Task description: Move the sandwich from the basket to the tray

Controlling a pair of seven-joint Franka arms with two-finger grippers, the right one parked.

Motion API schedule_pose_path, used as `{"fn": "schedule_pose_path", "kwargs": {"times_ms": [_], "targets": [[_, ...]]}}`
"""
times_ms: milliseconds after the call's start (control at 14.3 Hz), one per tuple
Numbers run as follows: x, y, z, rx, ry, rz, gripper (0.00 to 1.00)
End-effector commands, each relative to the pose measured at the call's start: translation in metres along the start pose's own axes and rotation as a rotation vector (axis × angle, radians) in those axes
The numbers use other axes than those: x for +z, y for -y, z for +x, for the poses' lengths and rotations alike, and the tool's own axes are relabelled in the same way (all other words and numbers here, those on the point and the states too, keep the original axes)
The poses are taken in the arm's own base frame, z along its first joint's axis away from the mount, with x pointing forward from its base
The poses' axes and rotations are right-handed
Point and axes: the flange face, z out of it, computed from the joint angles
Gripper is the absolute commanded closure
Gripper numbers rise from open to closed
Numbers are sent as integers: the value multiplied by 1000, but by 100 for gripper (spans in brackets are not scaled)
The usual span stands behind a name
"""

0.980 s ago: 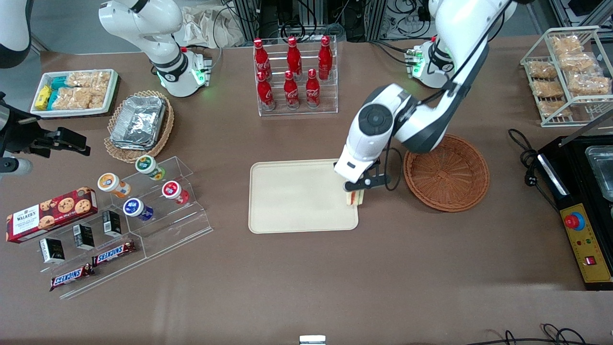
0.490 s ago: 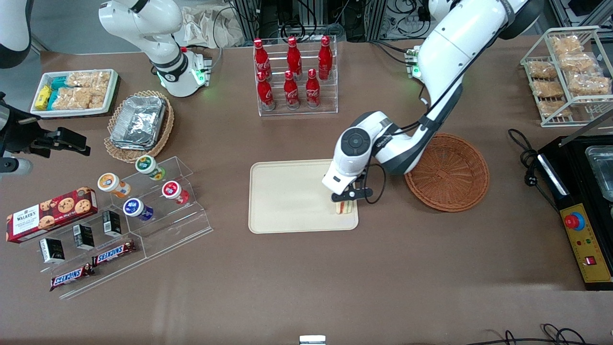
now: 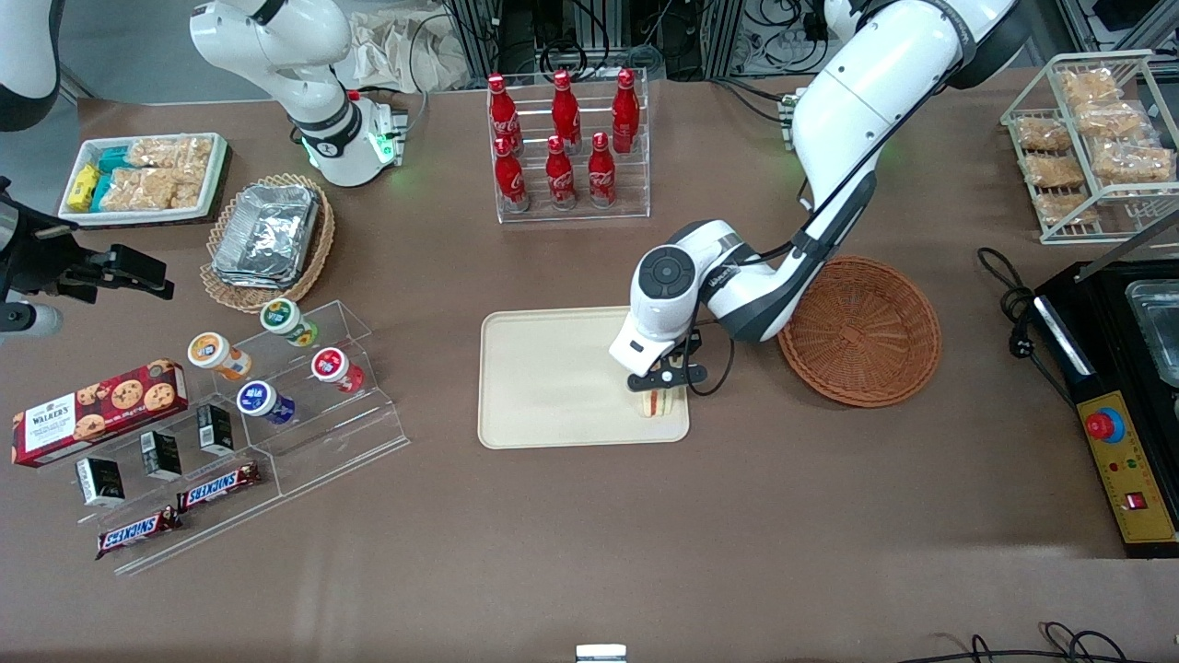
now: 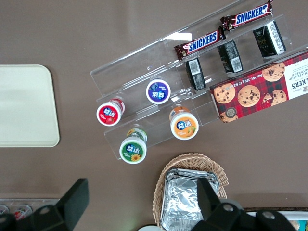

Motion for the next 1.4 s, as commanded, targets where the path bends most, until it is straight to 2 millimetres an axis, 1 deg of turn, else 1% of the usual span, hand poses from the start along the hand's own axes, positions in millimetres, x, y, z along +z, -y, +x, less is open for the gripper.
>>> {"fn": "schedule_pose_path", "kwargs": {"times_ms": [0, 140, 280, 350, 420, 490, 560, 630, 700, 770, 840, 910, 980, 1120, 1190, 1260, 1330], "targets": [[-55, 5, 12, -45, -46, 61, 0], [-99, 19, 18, -83, -22, 110, 0], [-147, 38, 27, -156, -26, 76, 0], [-175, 60, 34, -202, -23, 81, 0], [-199, 75, 32, -218, 0, 88, 0], [-231, 98, 35, -213, 12, 86, 0], [-260, 137, 45, -204, 35, 75, 0], [-290, 174, 48, -166, 73, 37, 0], [-315, 211, 50, -125, 97, 12, 0], [-334, 246, 51, -88, 107, 6, 0], [-347, 269, 49, -41, 114, 5, 0], [-355, 292, 50, -3, 114, -2, 0], [-362, 309, 53, 43, 106, -11, 0], [-365, 346, 61, 114, 111, -23, 0], [-366, 356, 67, 119, 107, -25, 0], [-376, 360, 71, 116, 84, -26, 0], [-378, 359, 78, 112, 75, -17, 0]]}}
